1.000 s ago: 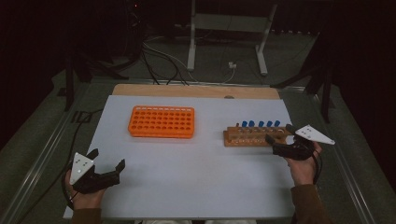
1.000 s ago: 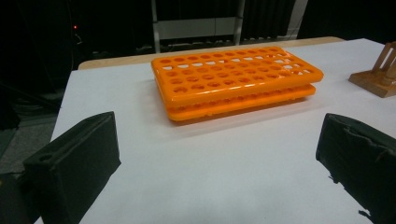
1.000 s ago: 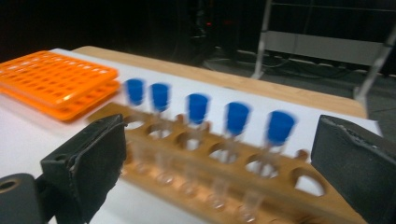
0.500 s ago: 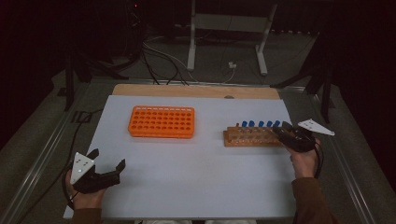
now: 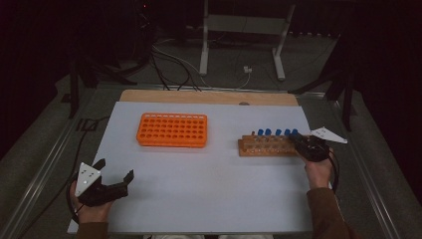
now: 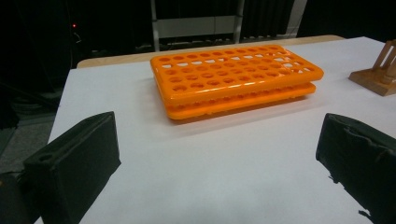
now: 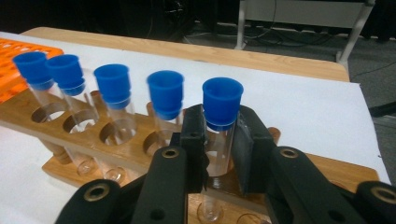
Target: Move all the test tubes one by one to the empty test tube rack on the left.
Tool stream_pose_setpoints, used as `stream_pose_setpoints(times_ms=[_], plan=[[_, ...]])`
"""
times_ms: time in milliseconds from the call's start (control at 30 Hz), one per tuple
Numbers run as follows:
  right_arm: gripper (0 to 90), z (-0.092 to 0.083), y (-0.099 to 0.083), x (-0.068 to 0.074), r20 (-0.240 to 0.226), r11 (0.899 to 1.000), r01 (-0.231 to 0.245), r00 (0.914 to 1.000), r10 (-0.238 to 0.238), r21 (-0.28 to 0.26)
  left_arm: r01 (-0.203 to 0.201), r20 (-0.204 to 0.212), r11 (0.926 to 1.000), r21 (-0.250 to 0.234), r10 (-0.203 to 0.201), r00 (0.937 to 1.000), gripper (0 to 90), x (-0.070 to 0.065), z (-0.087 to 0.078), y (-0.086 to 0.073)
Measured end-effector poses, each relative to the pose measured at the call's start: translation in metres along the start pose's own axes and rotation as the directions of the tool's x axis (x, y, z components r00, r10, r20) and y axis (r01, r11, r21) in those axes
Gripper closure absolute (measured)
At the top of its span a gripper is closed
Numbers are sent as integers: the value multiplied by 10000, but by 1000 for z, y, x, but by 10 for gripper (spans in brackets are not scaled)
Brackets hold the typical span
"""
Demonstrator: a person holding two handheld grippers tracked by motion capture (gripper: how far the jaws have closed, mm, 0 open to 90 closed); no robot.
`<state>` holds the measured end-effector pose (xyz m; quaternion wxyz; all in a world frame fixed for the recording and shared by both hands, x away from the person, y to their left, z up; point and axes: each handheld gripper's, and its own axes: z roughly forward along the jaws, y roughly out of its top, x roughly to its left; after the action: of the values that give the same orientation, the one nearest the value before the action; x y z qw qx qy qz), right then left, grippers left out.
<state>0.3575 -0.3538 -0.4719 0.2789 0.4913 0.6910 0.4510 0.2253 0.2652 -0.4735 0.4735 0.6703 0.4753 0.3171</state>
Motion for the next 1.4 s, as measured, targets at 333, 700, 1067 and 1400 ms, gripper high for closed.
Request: stream_pose_setpoints(times_ms=[333,700,1067,1400], plan=[[770,-2,0,3,20,9999,105,9999,-105,86,-20,2,10000,26,20,10000,5,-1,1,0],[771,-12,10,3,-5,9995,-20,10000,20,-328,-78,38,9999,105,78,10000,5,-2,1,-1],[772,-27,29,3,-20,9968,174,9998,-177,-774,-96,86,9997,211,95,9999,5,-3,2,-2],[772,-37,46,6,-195,9945,428,9988,-449,-956,-52,450,9997,253,40,9990,5,-9,6,2]])
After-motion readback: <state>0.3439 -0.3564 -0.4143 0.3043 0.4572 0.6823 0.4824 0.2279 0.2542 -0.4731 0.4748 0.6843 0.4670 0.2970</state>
